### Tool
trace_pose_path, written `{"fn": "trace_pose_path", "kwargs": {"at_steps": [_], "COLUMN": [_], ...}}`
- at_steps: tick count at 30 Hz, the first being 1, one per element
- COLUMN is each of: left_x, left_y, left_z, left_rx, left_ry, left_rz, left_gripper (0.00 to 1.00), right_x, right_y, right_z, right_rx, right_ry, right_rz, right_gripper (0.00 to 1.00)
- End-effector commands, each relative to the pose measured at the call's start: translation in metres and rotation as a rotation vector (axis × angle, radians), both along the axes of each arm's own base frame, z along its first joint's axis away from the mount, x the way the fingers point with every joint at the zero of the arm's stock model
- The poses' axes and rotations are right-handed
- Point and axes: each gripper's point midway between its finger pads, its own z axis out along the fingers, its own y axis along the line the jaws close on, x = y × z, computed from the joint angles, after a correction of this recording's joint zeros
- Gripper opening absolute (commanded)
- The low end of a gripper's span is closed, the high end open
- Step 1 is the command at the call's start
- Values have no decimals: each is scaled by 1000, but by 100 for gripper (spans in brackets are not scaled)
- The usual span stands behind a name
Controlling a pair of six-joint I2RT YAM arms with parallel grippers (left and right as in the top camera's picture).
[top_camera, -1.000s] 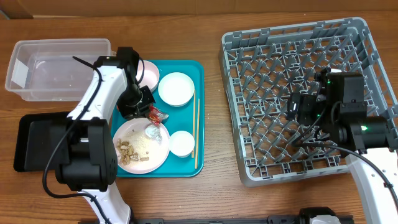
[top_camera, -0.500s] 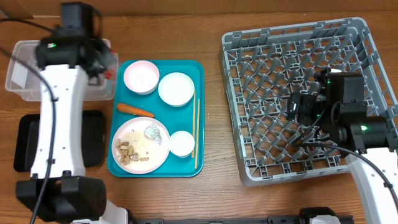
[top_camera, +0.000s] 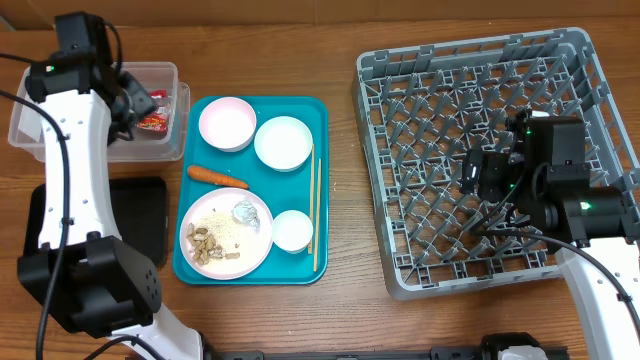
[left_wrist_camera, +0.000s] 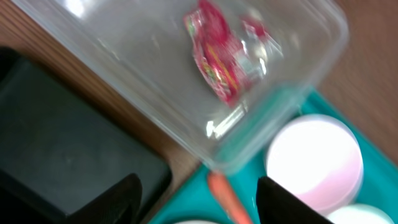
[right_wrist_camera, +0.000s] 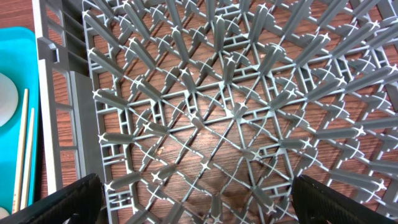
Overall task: Sort waste into correct bins and load items into the dishwasher
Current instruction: 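Lift the wrapper with the left gripper and drop it into the clear bin, then grasp the white napkin from the plate and drop it in the clear bin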
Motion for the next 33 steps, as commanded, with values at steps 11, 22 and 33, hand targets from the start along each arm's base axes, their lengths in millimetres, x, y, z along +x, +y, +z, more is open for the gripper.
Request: {"fn": "trace_pose_path", "kwargs": {"at_steps": [11,22,33], "left_x": [-106,-139,-134], "left_y": [-157,-173,-174], "left_z": [-58,-128,-155], "left_rx": [-211,-183,-184], "left_ry": [442,538,484], "left_rz": [-375,-344,-346], "left_gripper": [69,65,32], "right_x": [2,0,-1], "right_y": [-2,-2,-2], "right_z": [11,10,9], "right_rx": [-9,-9,-9], "right_ry": [-26,-19,-15], "right_rz": [-5,-5,-5], "right_gripper": [100,100,100]}}
